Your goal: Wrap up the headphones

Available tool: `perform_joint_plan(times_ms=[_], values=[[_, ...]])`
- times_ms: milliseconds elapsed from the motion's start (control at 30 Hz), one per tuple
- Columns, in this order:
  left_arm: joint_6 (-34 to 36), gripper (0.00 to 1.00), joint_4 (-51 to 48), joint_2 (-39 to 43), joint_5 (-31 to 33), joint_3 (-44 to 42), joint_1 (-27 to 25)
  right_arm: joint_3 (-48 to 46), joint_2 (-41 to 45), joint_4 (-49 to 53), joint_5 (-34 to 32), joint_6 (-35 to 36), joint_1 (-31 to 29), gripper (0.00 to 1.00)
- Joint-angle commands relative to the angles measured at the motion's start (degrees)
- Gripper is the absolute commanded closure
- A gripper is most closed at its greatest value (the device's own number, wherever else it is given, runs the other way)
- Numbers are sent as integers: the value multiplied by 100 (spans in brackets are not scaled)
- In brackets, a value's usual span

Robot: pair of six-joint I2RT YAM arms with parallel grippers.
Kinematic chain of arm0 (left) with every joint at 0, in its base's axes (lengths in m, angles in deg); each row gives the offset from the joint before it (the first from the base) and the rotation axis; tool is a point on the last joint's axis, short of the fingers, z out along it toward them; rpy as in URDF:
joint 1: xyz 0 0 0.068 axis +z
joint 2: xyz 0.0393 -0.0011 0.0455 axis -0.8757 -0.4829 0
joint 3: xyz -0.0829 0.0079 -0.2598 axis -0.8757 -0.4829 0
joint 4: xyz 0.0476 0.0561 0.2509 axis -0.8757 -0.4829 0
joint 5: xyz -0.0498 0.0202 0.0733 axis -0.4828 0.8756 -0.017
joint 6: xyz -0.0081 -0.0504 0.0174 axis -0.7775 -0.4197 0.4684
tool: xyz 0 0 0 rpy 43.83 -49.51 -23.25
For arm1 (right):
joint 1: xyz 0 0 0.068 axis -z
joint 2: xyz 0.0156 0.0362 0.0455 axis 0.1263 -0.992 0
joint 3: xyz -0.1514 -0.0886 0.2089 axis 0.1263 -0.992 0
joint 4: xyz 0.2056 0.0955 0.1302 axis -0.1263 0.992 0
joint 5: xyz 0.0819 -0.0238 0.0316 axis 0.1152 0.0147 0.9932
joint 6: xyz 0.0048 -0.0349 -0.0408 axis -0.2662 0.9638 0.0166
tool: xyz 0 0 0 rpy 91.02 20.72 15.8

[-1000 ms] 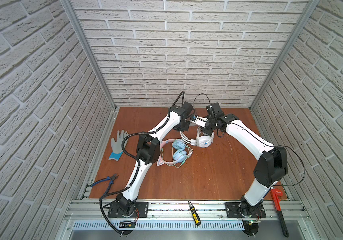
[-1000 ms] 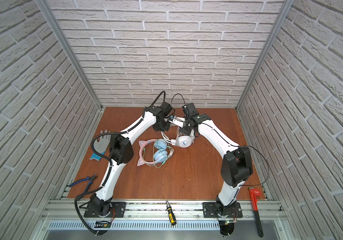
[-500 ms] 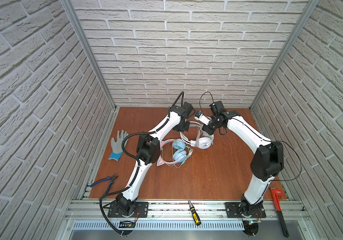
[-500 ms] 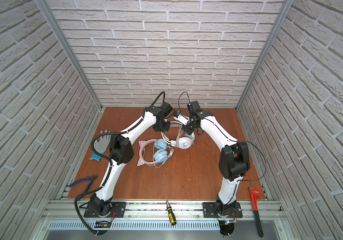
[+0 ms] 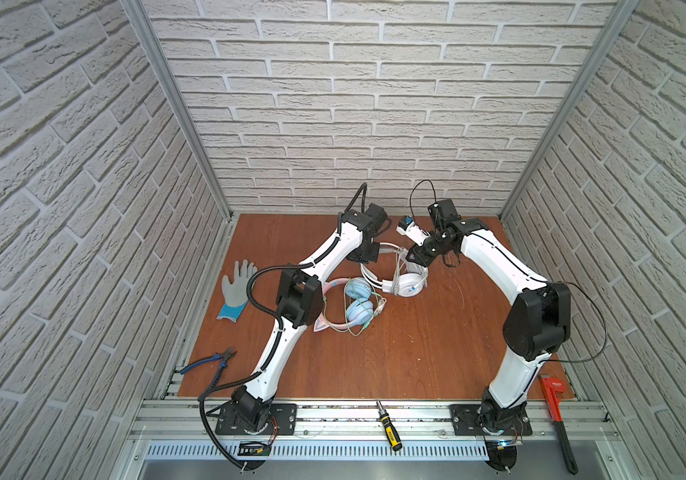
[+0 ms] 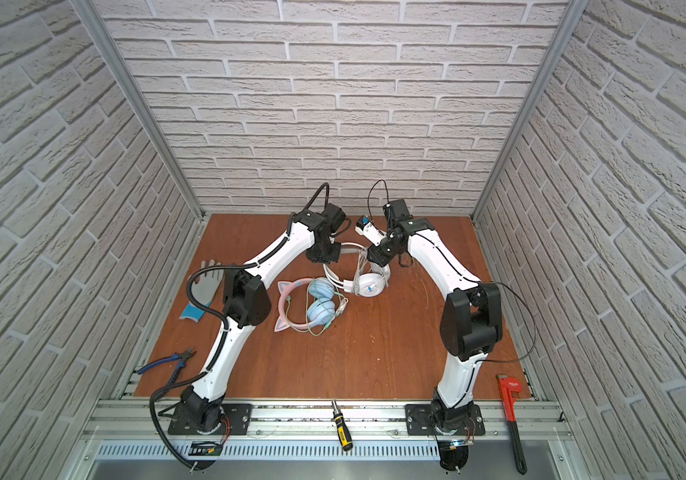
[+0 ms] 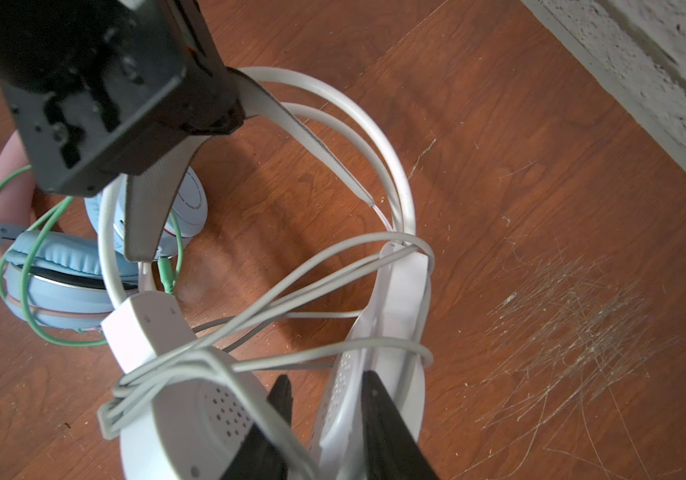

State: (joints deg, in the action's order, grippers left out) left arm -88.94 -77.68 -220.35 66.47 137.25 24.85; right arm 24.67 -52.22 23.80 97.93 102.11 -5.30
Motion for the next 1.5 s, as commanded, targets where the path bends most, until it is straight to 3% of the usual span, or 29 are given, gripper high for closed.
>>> perform_joint_plan(times_ms=[0,233,600,900,1200,1467], values=[[-170,100,-73,-43,-62,224,57,-19,357,-132,227,-117,48,65],[-255,100,-82,-99,-89,262,107,-315,678,-494,309,-350,139,53],[-390,100,-134,-169,-265,381,111,51,385,-270,1,-850,298,52],[-470,100,-205,-342,-241,491,172,-170,870,-159,133,-1316,307,45],[-629,100,-54,-469,-227,451,267,-1857,2350,-490,324,-2692,311,37],[-1108,100,499,-500,-336,456,321,-2791,3119,524,1,-3296,312,37]])
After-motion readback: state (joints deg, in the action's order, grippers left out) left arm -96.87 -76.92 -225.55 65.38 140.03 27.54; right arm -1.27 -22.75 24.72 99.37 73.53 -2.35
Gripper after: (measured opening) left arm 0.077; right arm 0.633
